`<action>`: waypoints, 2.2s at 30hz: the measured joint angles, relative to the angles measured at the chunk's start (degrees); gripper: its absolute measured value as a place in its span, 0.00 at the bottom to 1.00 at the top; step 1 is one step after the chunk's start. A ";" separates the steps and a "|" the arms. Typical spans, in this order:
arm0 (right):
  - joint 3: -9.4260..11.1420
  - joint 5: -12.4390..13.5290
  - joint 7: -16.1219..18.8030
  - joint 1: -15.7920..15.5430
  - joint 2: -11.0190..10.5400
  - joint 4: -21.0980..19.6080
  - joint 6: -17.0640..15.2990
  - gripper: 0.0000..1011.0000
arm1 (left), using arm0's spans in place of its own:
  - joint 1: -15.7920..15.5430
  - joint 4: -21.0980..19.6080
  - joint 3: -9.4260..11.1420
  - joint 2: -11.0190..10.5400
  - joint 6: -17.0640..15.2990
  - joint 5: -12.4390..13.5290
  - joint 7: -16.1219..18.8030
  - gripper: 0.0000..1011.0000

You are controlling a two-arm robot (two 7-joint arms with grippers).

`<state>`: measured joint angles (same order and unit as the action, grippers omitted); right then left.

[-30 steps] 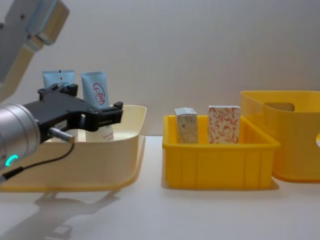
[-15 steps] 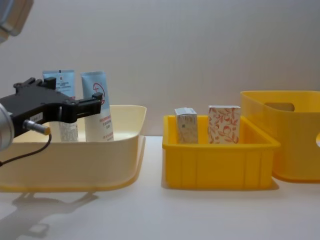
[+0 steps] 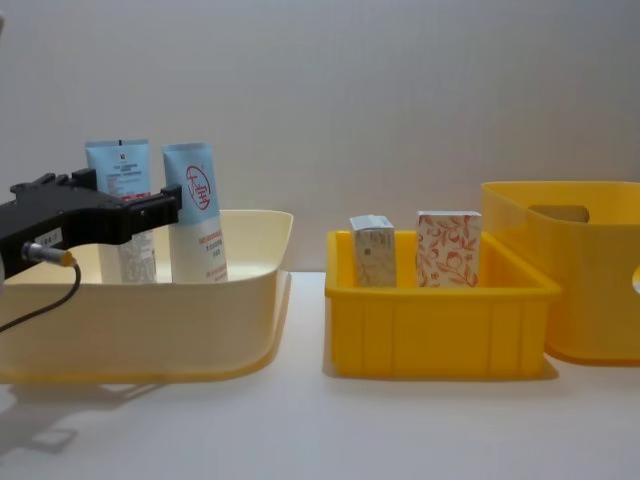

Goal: Bimanual collaborative sorting of washing and personal care products

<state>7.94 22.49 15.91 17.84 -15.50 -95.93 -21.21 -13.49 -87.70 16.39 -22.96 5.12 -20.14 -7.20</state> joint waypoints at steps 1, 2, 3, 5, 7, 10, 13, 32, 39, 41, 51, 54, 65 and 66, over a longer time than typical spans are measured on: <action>0.00 0.00 0.00 -0.01 0.00 0.00 0.00 0.99 | -0.23 0.46 -0.09 0.08 0.15 -0.30 -0.39 0.99; 0.01 0.01 0.01 -0.01 -0.01 -0.01 0.00 0.99 | -0.52 1.04 -0.18 0.16 0.35 -0.66 -0.93 0.99; 0.02 0.01 0.01 -0.01 -0.01 -0.01 0.00 0.99 | -0.77 1.48 -0.24 0.25 0.44 -0.84 -1.21 0.99; 0.04 0.02 0.03 -0.02 -0.02 -0.03 0.00 0.99 | -1.52 2.75 -0.36 0.47 0.89 -1.71 -2.59 0.99; 0.05 0.03 0.03 -0.03 -0.03 -0.04 0.00 0.99 | -2.09 3.72 -0.41 0.66 1.14 -2.21 -3.46 0.99; 0.05 0.05 0.06 -0.05 -0.05 -0.05 0.01 0.99 | -3.48 5.93 -0.41 1.17 1.73 -3.31 -5.74 0.99; 0.06 0.07 0.08 -0.05 -0.06 -0.05 0.01 0.99 | -4.61 7.61 -0.21 1.65 2.11 -4.07 -7.50 0.99; 0.05 0.09 0.12 -0.06 -0.06 -0.04 0.00 0.99 | -11.65 18.38 1.27 4.63 3.40 -5.48 -14.58 0.99; 0.05 0.09 0.11 -0.06 -0.06 -0.04 -0.01 0.99 | -13.79 21.39 1.61 5.30 3.50 -5.31 -15.94 0.99; 0.05 0.09 0.11 -0.06 -0.06 -0.04 -0.01 0.99 | -14.09 21.82 1.66 5.39 3.51 -5.26 -16.16 0.99; 0.05 0.08 0.11 -0.05 -0.06 -0.04 -0.01 0.99 | -15.28 23.51 1.86 5.80 3.57 -5.04 -16.91 0.95; 0.05 0.08 0.11 -0.05 -0.06 -0.04 0.00 0.99 | -15.50 23.83 1.90 5.86 3.58 -5.00 -17.05 0.90; 0.05 0.08 0.10 -0.05 -0.06 -0.04 0.00 0.99 | -15.97 24.48 1.98 6.00 3.59 -4.91 -17.36 0.58; 0.05 0.08 0.11 -0.05 -0.06 -0.04 0.00 0.99 | -15.98 24.51 1.98 6.00 3.60 -4.91 -17.37 0.52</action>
<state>8.00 22.57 16.02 17.78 -15.56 -95.98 -21.21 -29.47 -63.20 18.36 -16.95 8.71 -25.05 -24.58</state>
